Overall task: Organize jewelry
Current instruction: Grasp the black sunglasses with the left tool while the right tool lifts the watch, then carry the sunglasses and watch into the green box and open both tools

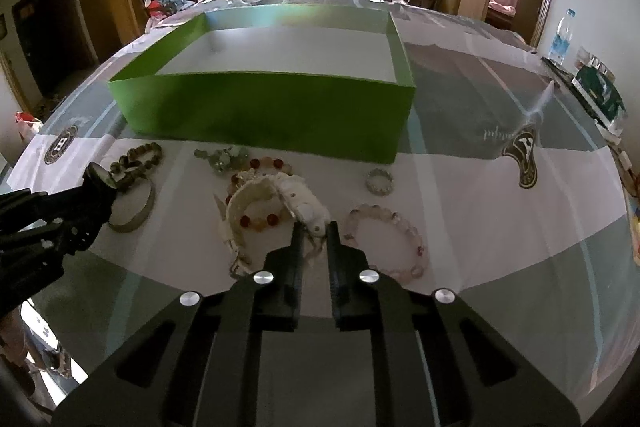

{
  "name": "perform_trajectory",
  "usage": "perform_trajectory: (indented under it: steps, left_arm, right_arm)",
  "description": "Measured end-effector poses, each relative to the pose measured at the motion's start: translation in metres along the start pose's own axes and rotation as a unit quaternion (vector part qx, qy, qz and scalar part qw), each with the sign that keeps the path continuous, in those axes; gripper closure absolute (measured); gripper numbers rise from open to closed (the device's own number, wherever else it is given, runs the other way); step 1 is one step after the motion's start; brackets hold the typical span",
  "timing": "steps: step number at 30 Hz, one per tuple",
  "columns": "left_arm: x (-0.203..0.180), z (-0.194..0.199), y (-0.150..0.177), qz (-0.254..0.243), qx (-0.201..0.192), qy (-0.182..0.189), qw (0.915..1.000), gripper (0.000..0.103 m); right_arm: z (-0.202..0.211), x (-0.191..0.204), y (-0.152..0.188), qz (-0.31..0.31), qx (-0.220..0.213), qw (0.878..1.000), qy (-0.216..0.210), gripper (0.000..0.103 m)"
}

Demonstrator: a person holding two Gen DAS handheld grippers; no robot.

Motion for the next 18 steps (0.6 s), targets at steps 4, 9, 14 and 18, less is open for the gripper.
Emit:
perform_trajectory:
  steps: [4, 9, 14, 18]
  left_arm:
    - [-0.002, 0.007, -0.003, 0.001, -0.008, 0.001, 1.0000, 0.073]
    - [-0.004, 0.011, -0.010, 0.004, -0.014, 0.004, 0.9999, 0.073]
    - [-0.006, 0.012, -0.012, -0.002, -0.018, 0.007, 0.9998, 0.073]
    - [-0.008, 0.006, -0.009, 0.000, -0.010, 0.014, 0.9999, 0.072]
  right_arm:
    - [0.005, -0.003, -0.002, -0.008, -0.004, 1.000, -0.003, 0.092]
    - [0.013, -0.007, -0.007, -0.013, -0.015, 1.000, -0.004, 0.096]
    - [0.012, -0.004, -0.009, 0.001, -0.014, 1.000, 0.011, 0.096]
    - [0.011, -0.003, -0.011, 0.016, -0.018, 0.999, 0.042, 0.057]
Point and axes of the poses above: each gripper's, at about its wrist camera, not at the fingertips, and z roughly against the way its jaws point, x to its left, y to its underside, the point moved 6 cm from there along -z, roughly the way its jaws point, and after that the axes turned 14 degrees about x, right-handed, at the moved point
